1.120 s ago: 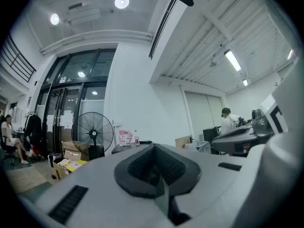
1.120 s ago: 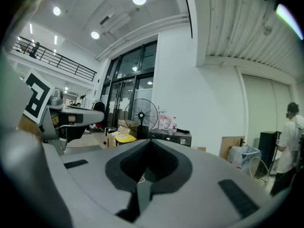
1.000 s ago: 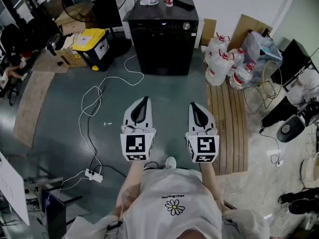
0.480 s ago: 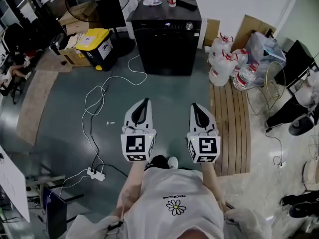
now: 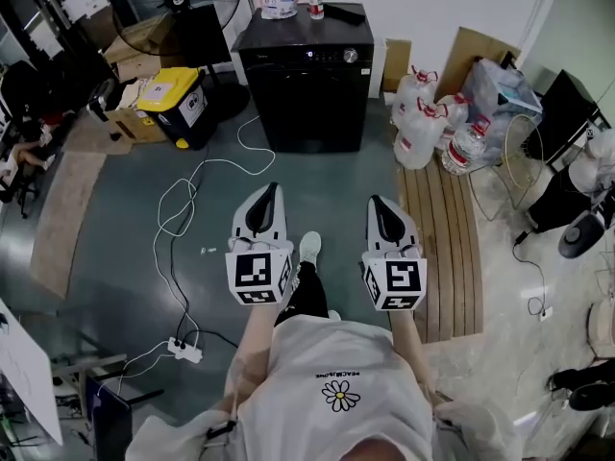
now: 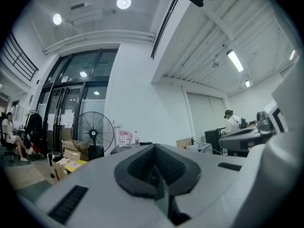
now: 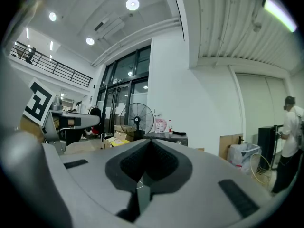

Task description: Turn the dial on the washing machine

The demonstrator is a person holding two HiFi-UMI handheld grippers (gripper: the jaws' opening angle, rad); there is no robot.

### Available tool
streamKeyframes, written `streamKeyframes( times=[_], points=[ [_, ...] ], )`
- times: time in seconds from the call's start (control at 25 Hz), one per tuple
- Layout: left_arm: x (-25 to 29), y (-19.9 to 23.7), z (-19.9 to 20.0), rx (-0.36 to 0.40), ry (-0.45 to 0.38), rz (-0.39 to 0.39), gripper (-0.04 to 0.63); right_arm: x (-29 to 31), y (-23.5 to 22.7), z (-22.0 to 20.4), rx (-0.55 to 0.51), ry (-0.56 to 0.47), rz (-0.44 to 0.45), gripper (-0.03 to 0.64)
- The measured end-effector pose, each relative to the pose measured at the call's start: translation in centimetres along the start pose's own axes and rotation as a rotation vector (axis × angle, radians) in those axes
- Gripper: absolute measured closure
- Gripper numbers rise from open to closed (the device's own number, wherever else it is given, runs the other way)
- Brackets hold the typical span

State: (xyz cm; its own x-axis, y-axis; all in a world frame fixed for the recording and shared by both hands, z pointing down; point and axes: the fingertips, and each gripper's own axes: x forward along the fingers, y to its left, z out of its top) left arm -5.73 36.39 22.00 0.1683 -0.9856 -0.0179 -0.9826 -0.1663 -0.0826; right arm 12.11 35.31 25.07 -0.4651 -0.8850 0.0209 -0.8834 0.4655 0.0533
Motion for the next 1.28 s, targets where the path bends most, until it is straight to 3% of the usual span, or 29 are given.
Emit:
streamKeyframes(
  times=[0.36,0.72,1.28],
  points=[
    [6.6,-0.4,1.2,0.000,-0.042,-0.052,0.597,3.0,-4.2,0.6,-0.022,-0.014,-0.059,0.614],
    [13.3,0.7,0.7,-0.005,-0.048,-0.087,0.597,9.5,-6.6,-0.7,-0.011,0.016,-0.064,0.614],
    [27.0,10.3,-2.0,-0.075,0.031,-0.072,0.597,25.8,-6.7,-1.8,-0.030,0.152,-0.063,0.614]
  ],
)
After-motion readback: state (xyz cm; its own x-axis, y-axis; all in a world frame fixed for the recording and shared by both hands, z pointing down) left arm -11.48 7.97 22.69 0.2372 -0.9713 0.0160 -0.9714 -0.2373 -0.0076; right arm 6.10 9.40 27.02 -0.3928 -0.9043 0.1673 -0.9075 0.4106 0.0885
